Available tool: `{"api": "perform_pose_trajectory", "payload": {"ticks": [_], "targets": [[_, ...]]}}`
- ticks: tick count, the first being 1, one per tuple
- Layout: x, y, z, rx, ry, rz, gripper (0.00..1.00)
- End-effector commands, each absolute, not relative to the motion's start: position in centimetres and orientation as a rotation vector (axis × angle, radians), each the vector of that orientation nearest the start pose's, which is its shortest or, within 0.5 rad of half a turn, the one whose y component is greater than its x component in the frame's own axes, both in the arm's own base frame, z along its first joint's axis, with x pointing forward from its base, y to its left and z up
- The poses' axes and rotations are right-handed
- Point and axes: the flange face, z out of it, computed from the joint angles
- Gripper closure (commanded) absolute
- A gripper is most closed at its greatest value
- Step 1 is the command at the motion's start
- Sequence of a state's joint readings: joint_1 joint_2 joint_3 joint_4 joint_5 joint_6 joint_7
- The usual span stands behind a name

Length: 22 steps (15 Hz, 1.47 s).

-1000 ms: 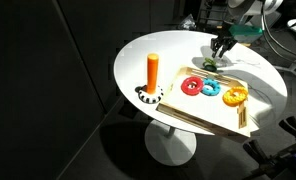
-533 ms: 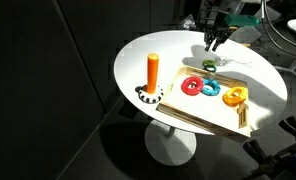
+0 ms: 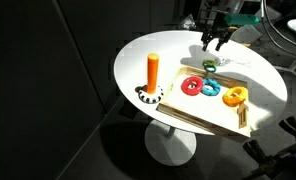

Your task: Put the dark green ring on the tray

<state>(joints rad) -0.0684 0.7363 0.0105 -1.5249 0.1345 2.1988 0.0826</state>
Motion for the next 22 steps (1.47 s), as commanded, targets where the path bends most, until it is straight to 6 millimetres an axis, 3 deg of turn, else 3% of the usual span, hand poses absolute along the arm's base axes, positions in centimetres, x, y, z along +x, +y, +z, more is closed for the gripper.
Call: {"api": "perform_pose_trajectory", "payload": {"ticks": [1,10,22], "targets": [[69.7,-3.8,20.5,-3.015,0.375,0.185,0.0],[69.1,-1.9,15.5,-3.095,0.448,0.27,0.0],[69.5,-1.1,13.4,-3.189,0.505,0.179,0.0]]}}
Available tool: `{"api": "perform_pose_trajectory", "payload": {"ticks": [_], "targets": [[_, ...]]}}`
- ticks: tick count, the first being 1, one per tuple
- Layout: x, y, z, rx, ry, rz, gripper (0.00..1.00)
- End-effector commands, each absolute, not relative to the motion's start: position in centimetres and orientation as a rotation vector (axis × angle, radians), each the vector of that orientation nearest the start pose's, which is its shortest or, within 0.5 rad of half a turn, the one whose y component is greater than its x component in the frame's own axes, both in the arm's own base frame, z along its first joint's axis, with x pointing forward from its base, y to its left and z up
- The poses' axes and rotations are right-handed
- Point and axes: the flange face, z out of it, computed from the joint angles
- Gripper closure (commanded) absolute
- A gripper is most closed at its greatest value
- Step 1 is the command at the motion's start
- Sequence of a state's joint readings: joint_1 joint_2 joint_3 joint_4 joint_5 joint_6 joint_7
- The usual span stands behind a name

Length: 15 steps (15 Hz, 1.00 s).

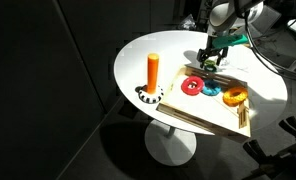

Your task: Put the dark green ring on the tray

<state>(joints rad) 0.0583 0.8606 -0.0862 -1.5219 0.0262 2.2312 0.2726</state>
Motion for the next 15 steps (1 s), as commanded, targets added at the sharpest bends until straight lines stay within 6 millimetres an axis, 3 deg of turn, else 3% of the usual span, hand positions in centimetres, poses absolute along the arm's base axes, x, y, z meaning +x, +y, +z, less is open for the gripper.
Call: {"api": "perform_pose_trajectory", "payload": {"ticks": [1,7,8,9,12,15], "targets": [[69.6,-1.1,13.2,-3.187,0.51,0.167,0.0],[69.6,-1.4,12.2,-3.163,0.548,0.091,0.0],[69.5,-1.4,12.3,-3.158,0.554,0.088,0.17],[69.5,-1.5,12.4,-3.153,0.562,0.083,0.27],[69.6,-1.4,12.9,-3.135,0.591,0.065,0.5],[69.6,-1.7,13.4,-3.124,0.615,0.065,0.56]]}}
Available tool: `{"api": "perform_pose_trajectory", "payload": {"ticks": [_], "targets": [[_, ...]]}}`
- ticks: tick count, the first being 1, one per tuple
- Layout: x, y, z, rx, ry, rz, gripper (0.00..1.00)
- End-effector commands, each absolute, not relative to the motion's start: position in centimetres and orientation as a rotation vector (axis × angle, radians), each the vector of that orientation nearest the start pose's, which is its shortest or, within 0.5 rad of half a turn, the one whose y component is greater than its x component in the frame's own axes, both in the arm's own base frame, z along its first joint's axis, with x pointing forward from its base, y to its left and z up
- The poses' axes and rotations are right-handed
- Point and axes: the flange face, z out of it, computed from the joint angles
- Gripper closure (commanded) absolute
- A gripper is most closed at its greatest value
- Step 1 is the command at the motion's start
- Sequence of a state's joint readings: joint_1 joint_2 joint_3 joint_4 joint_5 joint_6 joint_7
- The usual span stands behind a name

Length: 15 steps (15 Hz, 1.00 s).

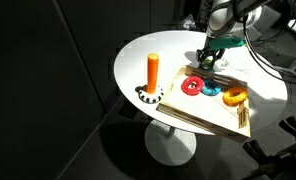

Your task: Put the dark green ring on the tray

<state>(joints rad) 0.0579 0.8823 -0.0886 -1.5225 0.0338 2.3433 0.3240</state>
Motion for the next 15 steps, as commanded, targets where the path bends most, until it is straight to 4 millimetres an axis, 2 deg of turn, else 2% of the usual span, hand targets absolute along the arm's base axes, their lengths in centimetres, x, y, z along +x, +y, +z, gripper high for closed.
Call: {"api": "perform_pose_trajectory", "payload": {"ticks": [1,6,15], "targets": [[69.6,-1.9,13.6,-3.119,0.619,0.07,0.56],[69.8,-1.8,15.2,-3.109,0.617,0.048,0.56],[69.9,0.4,20.6,-3.073,0.533,-0.005,0.56]]}}
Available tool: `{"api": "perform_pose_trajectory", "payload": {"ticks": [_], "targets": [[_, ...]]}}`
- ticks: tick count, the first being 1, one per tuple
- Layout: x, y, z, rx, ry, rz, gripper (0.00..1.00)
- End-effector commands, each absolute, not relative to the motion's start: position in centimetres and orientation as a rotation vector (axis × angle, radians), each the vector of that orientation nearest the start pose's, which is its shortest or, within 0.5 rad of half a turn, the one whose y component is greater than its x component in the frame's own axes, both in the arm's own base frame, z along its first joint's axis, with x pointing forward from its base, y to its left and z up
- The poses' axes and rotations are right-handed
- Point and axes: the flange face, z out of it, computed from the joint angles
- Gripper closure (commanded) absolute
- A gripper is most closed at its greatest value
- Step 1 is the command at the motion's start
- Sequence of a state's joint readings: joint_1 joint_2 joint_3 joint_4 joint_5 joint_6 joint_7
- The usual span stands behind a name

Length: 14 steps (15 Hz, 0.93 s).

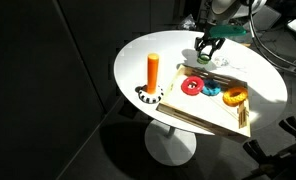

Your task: Put the dark green ring on the tray

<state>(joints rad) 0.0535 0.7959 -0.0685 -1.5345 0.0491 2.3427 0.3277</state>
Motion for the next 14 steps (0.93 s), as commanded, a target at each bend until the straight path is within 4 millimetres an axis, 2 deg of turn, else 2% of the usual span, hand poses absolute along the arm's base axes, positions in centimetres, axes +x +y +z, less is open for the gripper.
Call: {"api": "perform_pose_trajectory", "payload": {"ticks": [1,10,14], "targets": [[69.7,0.8,21.1,-3.064,0.516,0.0,0.56],[66.6,4.8,25.1,-2.959,0.312,0.127,0.56],[64.4,5.6,26.4,-2.923,0.191,0.254,0.56]]}}
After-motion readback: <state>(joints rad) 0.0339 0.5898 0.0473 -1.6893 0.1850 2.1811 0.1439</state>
